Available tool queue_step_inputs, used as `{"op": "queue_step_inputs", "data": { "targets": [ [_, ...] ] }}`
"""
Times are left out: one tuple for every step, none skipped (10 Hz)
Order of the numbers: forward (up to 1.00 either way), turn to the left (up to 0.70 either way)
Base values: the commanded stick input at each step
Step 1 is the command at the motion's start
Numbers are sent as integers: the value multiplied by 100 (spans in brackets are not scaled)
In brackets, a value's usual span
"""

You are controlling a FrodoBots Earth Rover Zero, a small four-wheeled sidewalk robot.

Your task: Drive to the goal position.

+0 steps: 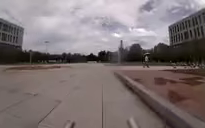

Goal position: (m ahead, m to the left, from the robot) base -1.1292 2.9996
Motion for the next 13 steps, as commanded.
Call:
{"op": "queue_step_inputs", "data": {
  "targets": [
    [100, 0],
    [100, 0],
    [100, 0],
    [100, 0],
    [100, 0],
    [100, 0],
    [100, 0],
    [100, 0],
    [100, 0],
    [100, 0],
    [100, 0],
    [100, 0],
    [100, 0]
  ]
}}
